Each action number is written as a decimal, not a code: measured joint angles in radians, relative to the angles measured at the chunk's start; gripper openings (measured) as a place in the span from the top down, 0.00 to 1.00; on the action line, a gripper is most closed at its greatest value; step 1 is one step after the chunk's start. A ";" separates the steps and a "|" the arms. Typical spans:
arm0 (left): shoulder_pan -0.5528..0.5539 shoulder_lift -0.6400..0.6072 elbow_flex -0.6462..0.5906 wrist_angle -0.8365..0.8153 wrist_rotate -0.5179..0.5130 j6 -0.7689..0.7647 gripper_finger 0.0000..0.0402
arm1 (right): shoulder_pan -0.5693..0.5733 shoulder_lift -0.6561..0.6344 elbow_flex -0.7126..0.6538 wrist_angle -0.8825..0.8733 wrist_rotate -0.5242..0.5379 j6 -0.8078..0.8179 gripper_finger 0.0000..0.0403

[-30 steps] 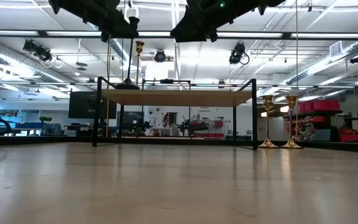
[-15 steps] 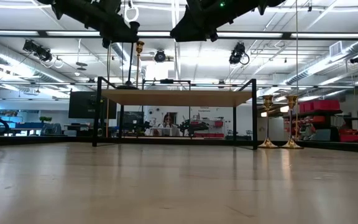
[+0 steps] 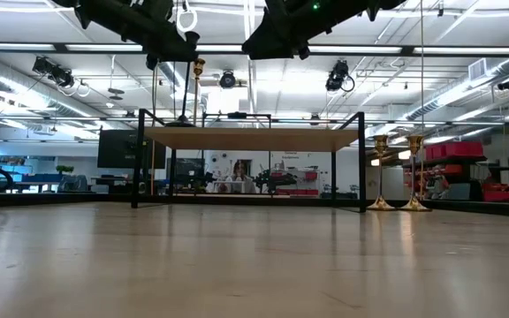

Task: Pick & Place candle stick holders
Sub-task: Put the top right black candle holder on the shelf

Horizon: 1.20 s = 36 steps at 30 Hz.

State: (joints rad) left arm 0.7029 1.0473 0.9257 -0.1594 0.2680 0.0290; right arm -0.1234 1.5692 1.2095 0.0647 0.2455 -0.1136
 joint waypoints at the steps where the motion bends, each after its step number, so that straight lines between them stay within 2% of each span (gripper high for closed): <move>1: 0.000 0.000 0.000 -0.001 0.000 -0.004 0.89 | 0.000 0.000 0.000 0.000 0.000 0.000 0.51; 10: 0.000 0.000 0.000 -0.005 0.000 -0.039 0.86 | 0.000 0.000 0.000 -0.002 0.000 0.000 0.51; 25: 0.000 -0.010 -0.002 -0.005 -0.002 0.007 0.59 | 0.000 0.000 0.000 -0.007 0.000 0.000 0.51; 36: 0.001 -0.077 -0.002 0.013 -0.026 0.019 0.50 | 0.000 0.000 0.000 -0.014 0.000 0.003 0.51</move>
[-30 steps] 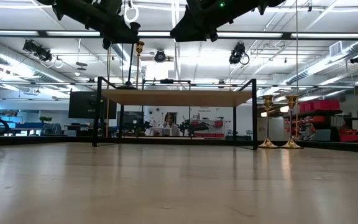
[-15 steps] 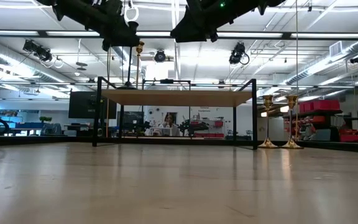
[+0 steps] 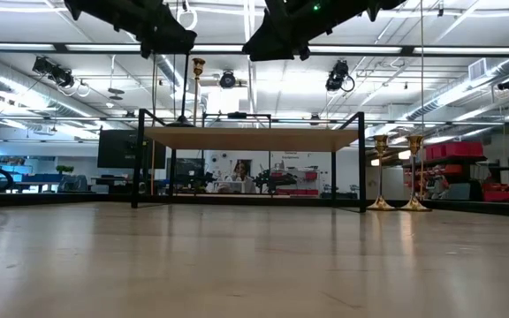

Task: Pick & Place candle stick holders
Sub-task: Put the top right black candle holder on the shelf, then put the right gold candle holder aligned with the other gold candle holder on the shelf

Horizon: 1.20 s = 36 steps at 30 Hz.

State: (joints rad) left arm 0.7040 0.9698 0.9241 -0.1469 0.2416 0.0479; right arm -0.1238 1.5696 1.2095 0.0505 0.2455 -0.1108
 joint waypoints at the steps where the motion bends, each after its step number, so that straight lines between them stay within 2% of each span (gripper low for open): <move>1: 0.000 -0.007 0.000 -0.001 -0.008 0.001 0.49 | 0.000 0.000 0.000 0.000 0.000 0.000 0.51; 16: 0.000 -0.138 0.000 -0.092 -0.064 0.024 0.48 | 0.000 0.000 0.000 -0.008 0.000 0.001 0.51; 22: -0.001 -0.202 0.000 -0.242 0.032 0.024 0.48 | 0.000 0.000 0.000 -0.008 0.000 0.001 0.51; 27: -0.002 -0.251 0.000 -0.355 0.049 -0.016 0.48 | 0.000 0.000 0.000 -0.007 0.000 0.001 0.51; 29: -0.001 -0.268 0.000 -0.388 0.106 -0.015 0.48 | 0.000 0.000 0.000 -0.007 0.000 0.006 0.51; 33: -0.016 -0.298 0.001 -0.442 0.285 -0.010 0.48 | 0.000 0.000 0.000 -0.008 0.000 0.010 0.51; 36: -0.049 -0.319 0.001 -0.463 0.321 -0.010 0.48 | 0.000 0.000 0.000 -0.008 0.001 0.013 0.51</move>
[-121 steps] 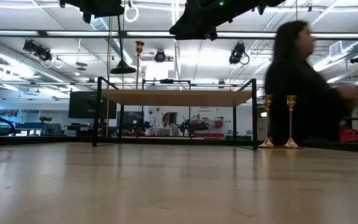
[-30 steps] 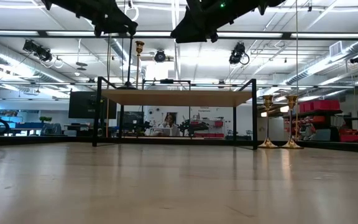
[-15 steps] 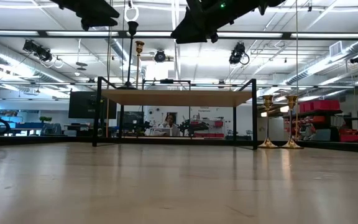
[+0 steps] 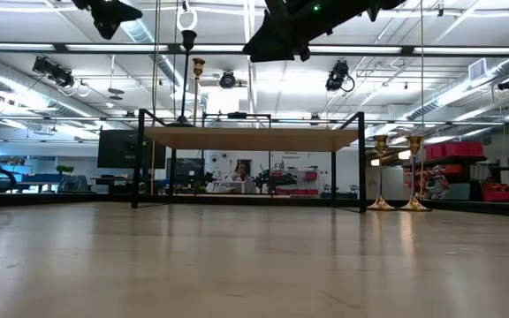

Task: Pick & Place candle stick holders
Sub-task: Put the right gold candle holder aligned with the other gold candle holder on the shelf

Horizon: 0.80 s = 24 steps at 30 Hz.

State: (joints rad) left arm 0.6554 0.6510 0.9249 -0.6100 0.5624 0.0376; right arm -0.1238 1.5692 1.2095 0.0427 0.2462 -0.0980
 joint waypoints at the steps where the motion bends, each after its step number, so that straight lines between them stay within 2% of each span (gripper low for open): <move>1: -0.010 -0.007 0.000 -0.001 -0.009 0.000 0.48 | 0.000 0.000 0.000 -0.002 0.001 0.000 0.51; 4: -0.036 -0.030 0.000 -0.002 -0.028 -0.001 0.48 | 0.000 0.000 0.000 -0.054 0.077 -0.024 0.51; 8: -0.066 -0.044 0.000 -0.009 -0.029 -0.006 0.48 | -0.006 0.000 0.000 -0.166 0.348 -0.018 0.51; 10: -0.078 -0.044 0.000 -0.018 -0.040 -0.007 0.48 | -0.019 0.000 0.000 -0.223 0.436 0.018 0.51; 17: -0.105 -0.043 0.000 -0.048 -0.116 -0.008 0.48 | -0.094 -0.040 0.000 -0.315 0.489 0.129 0.51; 24: -0.111 -0.043 0.000 -0.075 -0.124 -0.002 0.48 | -0.163 -0.106 0.000 -0.443 0.574 0.242 0.51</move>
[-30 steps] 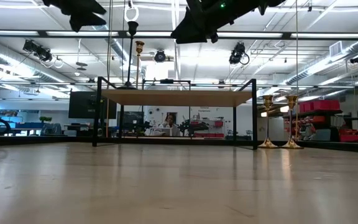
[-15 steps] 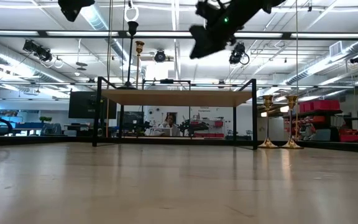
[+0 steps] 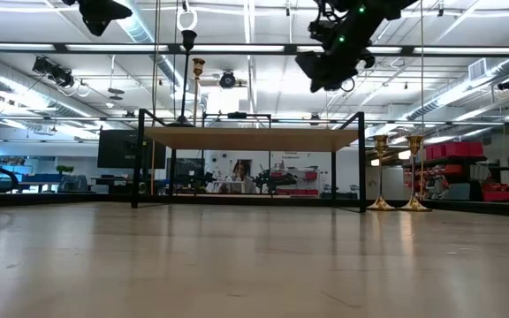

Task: Pick & Place candle stick holders
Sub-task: Put the right gold candle holder aligned with the other gold candle holder on the shelf

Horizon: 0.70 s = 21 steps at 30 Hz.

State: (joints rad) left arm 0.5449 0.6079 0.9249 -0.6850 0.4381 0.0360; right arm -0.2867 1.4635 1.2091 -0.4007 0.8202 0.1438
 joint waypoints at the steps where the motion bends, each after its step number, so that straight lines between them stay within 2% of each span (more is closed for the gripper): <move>1: 0.000 0.000 0.000 -0.001 0.000 0.002 0.48 | -0.005 -0.012 -0.001 -0.033 0.022 0.028 0.51; 5: 0.000 0.000 0.000 -0.002 0.000 0.007 0.48 | -0.014 -0.095 -0.071 -0.071 0.080 0.116 0.51; 15: 0.000 0.000 0.000 -0.001 -0.045 0.011 0.48 | -0.005 -0.445 -0.444 0.020 0.079 0.292 0.51; 21: 0.000 0.000 0.000 0.000 -0.046 0.010 0.48 | -0.004 -0.555 -0.618 0.055 0.046 0.380 0.51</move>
State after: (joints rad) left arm 0.5453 0.6079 0.9249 -0.6853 0.3920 0.0456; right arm -0.2909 0.9083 0.5910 -0.3454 0.8661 0.5235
